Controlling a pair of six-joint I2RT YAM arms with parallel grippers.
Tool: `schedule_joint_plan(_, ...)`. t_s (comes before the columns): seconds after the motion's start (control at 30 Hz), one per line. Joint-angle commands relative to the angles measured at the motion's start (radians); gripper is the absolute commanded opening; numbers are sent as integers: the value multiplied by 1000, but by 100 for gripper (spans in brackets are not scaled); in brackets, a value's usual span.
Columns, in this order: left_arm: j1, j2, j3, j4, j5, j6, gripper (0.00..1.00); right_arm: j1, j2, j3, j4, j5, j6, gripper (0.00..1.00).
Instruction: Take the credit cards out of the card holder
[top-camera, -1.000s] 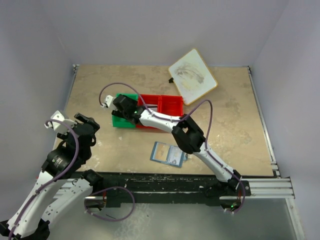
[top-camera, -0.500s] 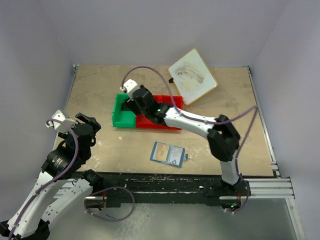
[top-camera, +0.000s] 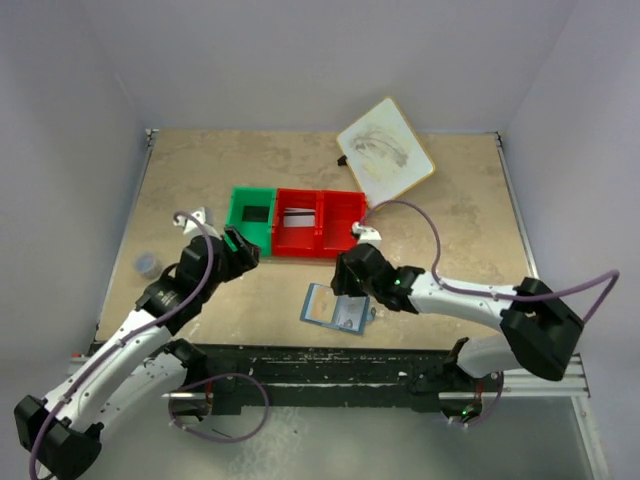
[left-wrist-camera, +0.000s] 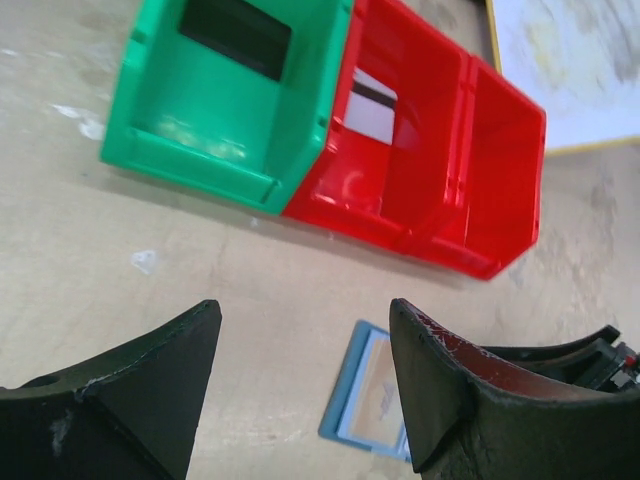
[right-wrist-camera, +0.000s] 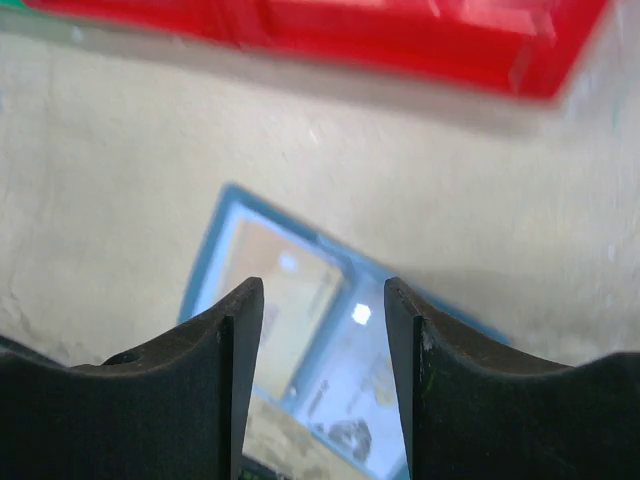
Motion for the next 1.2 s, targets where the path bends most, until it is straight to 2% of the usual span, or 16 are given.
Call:
schedule_joint_plan(0.0,-4,47,-47,218,222,67,66,6,-165,-166,141,-112,306,54)
schedule_joint_plan(0.13,-50,150,-71,281,282,106,66,6,-234,-248,121,-157,369,56)
schedule_joint_plan(0.2,-103,229,-69,298,287,112,66,6,-237,-249,36,-209,370,56)
schedule_joint_plan(0.3,-215,358,-34,316,256,102,66,5,-253,-246,-94,-143,406,57)
schedule_joint_plan(0.4,-289,424,-19,346,180,70,62,-2,-302,-315,-23,-215,406,55)
schedule_joint_plan(0.47,-295,435,-41,411,174,63,62,-8,-329,-344,87,-267,375,51)
schedule_joint_plan(0.53,-295,473,-19,401,178,74,59,-9,-331,-354,160,-291,376,48)
schedule_joint_plan(0.67,-295,562,8,398,209,91,58,-37,-286,-365,155,-280,417,47)
schedule_joint_plan(0.93,-294,695,22,438,253,129,58,-71,-261,-309,-76,-195,419,48)
schedule_joint_plan(1.17,-309,728,9,450,311,132,57,-133,-228,-274,-161,-151,377,50)
